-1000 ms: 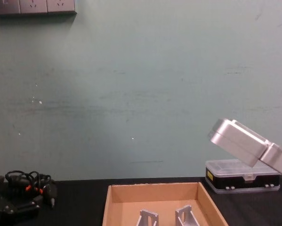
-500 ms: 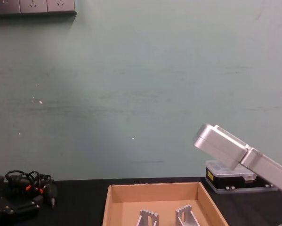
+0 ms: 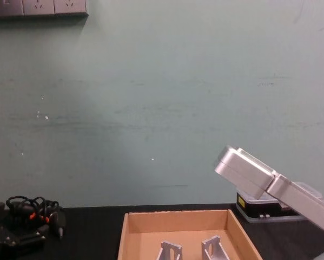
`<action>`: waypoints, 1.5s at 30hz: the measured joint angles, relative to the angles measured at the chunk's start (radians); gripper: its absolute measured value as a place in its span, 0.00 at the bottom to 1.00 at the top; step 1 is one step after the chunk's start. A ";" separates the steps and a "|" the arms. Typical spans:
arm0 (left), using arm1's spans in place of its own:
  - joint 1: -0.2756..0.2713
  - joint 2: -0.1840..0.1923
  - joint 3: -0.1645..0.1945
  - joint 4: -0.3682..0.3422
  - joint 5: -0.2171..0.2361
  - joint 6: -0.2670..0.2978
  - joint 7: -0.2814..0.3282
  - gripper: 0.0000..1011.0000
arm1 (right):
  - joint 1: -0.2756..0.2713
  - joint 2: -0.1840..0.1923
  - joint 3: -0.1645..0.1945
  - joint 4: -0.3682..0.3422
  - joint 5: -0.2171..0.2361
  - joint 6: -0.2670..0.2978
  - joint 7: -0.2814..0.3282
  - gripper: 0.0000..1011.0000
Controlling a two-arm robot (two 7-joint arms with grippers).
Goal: Use one hand to pick up the angle iron from the table and place it into the box.
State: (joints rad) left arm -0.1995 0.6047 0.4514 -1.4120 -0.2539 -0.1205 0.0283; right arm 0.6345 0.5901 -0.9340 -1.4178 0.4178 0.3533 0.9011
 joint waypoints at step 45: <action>0.000 0.000 0.000 0.000 0.000 0.000 0.000 1.00 | -0.002 0.002 0.176 -0.102 0.007 -0.037 -0.232 0.45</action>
State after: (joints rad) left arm -0.1995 0.6047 0.4514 -1.4120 -0.2539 -0.1205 0.0283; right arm 0.6324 0.5926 -0.7585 -1.5200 0.4249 0.3165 0.6690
